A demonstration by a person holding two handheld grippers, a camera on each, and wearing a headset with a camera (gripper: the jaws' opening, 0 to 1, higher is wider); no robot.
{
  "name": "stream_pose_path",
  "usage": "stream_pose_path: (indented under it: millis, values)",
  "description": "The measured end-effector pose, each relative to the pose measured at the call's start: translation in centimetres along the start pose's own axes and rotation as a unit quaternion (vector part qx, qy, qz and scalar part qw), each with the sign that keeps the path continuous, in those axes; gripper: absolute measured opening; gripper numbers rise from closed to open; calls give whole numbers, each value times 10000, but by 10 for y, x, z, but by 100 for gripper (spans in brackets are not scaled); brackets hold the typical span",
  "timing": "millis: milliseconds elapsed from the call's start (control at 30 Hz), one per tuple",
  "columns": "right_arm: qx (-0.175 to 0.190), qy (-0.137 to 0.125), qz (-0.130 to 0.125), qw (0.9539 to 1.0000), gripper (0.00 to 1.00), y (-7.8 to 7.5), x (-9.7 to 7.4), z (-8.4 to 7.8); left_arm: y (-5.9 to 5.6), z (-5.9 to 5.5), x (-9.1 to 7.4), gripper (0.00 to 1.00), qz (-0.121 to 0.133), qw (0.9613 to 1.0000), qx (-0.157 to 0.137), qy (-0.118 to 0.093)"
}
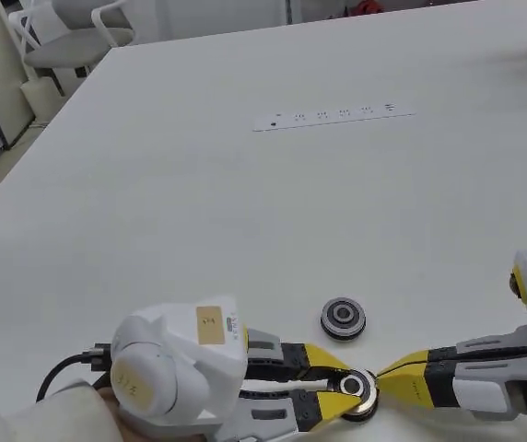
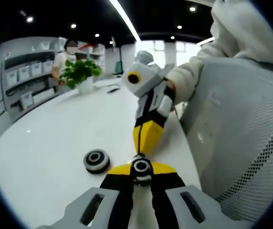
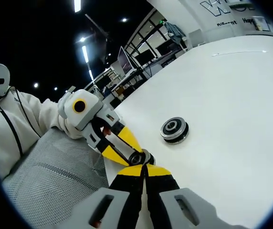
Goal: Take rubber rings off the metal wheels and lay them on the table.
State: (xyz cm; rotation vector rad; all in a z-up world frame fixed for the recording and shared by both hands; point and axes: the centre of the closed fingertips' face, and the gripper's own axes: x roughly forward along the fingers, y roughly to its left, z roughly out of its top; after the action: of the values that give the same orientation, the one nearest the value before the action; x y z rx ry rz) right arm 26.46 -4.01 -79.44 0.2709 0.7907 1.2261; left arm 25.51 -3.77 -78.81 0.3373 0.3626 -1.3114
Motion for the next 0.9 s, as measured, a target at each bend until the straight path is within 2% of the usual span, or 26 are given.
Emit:
stream_pose_path:
  millis: [900]
  values:
    - [23,-59,156,9999,0,11,0,4,0,0,0,14,7,10000,45,16]
